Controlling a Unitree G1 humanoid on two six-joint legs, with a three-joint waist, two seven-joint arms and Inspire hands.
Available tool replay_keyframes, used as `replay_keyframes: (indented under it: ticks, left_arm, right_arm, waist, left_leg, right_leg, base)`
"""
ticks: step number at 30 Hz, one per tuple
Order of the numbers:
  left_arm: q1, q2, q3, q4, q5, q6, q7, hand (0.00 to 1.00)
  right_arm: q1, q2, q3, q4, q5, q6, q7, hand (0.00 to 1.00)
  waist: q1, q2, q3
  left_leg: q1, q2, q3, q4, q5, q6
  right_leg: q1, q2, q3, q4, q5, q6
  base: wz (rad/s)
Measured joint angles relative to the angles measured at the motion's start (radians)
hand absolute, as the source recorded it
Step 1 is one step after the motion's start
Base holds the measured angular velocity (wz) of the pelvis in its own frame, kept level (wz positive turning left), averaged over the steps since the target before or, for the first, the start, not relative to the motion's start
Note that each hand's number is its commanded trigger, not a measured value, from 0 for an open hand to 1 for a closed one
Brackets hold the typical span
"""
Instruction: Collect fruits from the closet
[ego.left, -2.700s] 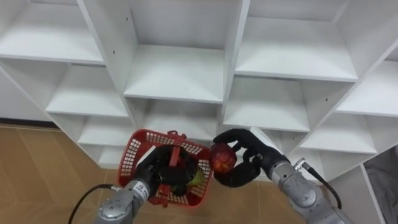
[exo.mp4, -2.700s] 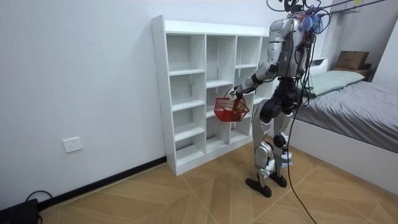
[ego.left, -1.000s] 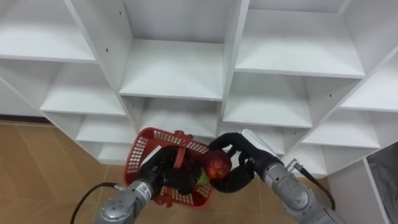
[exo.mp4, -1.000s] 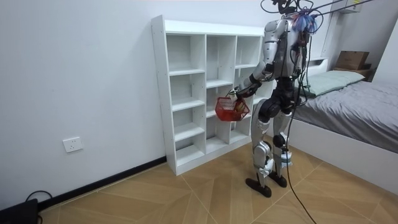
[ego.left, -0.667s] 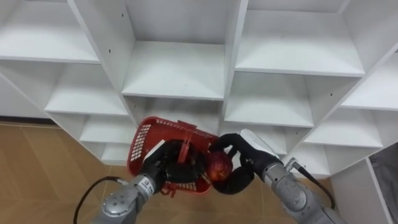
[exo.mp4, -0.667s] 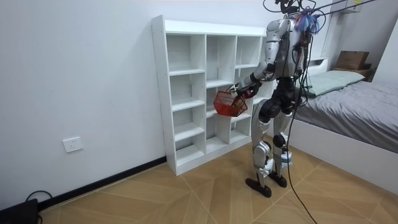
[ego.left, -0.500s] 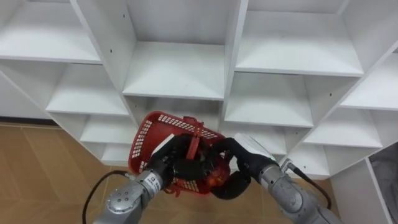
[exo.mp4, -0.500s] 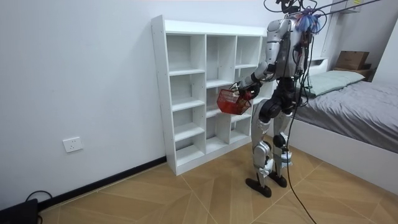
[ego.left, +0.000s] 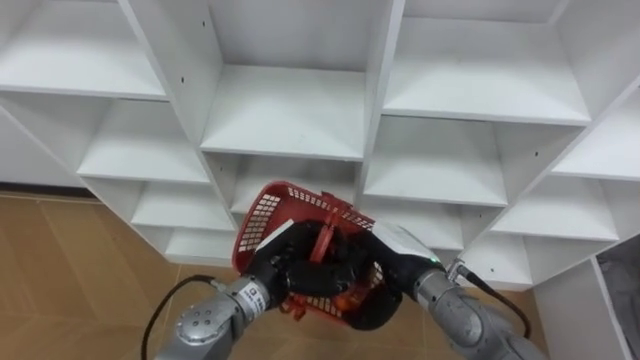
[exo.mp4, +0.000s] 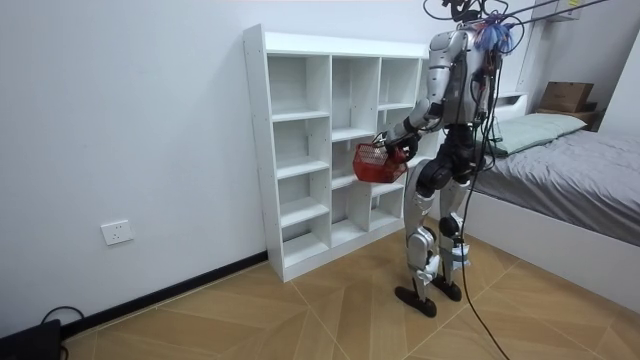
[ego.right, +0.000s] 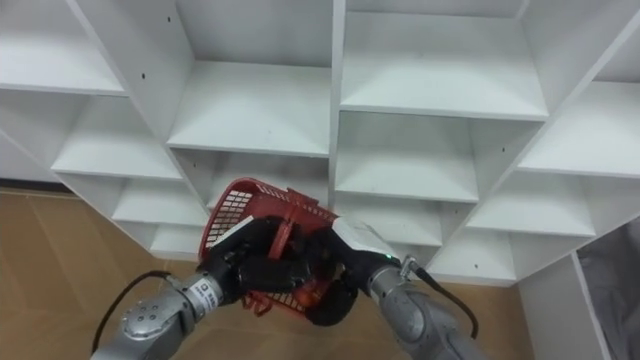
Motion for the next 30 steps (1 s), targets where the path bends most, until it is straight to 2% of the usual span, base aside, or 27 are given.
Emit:
replay_keyframes:
  ticks: [10, 24, 25, 26, 27, 28, 30]
  left_arm:
    - [0.0, 0.005, -0.001, 0.0, 0.0, 0.0, -0.001, 1.0]
    - [0.0, -0.022, 0.0, -0.001, -0.01, 0.001, -0.001, 1.0]
    - [0.0, -0.022, 0.0, -0.001, -0.011, 0.001, 0.0, 1.0]
    - [0.0, -0.024, 0.0, -0.001, -0.012, 0.001, 0.0, 1.0]
    - [0.0, -0.026, 0.0, -0.002, -0.013, 0.001, 0.001, 1.0]
    - [0.0, -0.026, 0.0, -0.004, -0.016, 0.002, 0.001, 1.0]
    - [0.001, -0.027, 0.0, -0.01, -0.018, 0.003, 0.001, 1.0]
  right_arm:
    - [-0.003, 0.001, 0.0, 0.03, 0.003, -0.004, -0.021, 1.0]
    - [-0.005, 0.009, -0.013, 0.03, 0.008, -0.009, -0.053, 1.0]
    - [-0.005, 0.009, -0.014, 0.03, 0.008, -0.009, -0.056, 0.97]
    - [-0.006, 0.009, -0.016, 0.03, 0.008, -0.009, -0.063, 0.64]
    - [-0.006, 0.011, -0.022, 0.03, 0.008, -0.009, -0.068, 0.24]
    - [-0.006, 0.011, -0.022, 0.03, 0.008, -0.009, -0.074, 0.0]
    - [-0.006, 0.014, -0.022, 0.03, 0.011, -0.009, -0.087, 0.0]
  waist:
    - [0.002, -0.002, 0.0008]
    - [-0.001, 0.007, -0.0047]
    - [-0.001, 0.007, -0.0047]
    - [-0.001, 0.007, -0.0047]
    - [-0.001, 0.007, -0.0048]
    - [-0.002, 0.007, -0.0048]
    - [-0.002, 0.007, -0.0048]
  left_leg:
    - [0.001, -0.001, 0.0, -0.001, 0.0, 0.0]
    - [0.002, 0.0, 0.001, 0.003, 0.0, 0.0]
    - [0.002, 0.0, 0.001, 0.003, 0.0, 0.0]
    - [0.003, 0.0, 0.001, 0.003, 0.0, 0.0]
    - [0.003, 0.0, 0.001, 0.003, 0.0, 0.0]
    - [0.003, 0.0, 0.001, 0.003, 0.0, 0.0]
    - [0.003, 0.0, 0.001, 0.003, 0.0, 0.0]
  right_leg:
    - [0.0, 0.0, 0.001, -0.002, -0.001, 0.0]
    - [0.0, -0.001, 0.002, 0.005, -0.001, 0.0]
    - [0.0, -0.001, 0.002, 0.006, -0.001, 0.0]
    - [0.0, -0.001, 0.003, 0.006, -0.001, 0.0]
    - [0.0, -0.001, 0.003, 0.006, -0.001, 0.0]
    - [0.0, -0.001, 0.003, 0.005, -0.001, 0.0]
    - [0.001, -0.001, 0.003, 0.004, -0.001, 0.0]
  base:
    - [0.0]
    - [0.0]
    - [0.0]
    - [0.0]
    - [0.0]
    - [0.0]
    - [0.0]
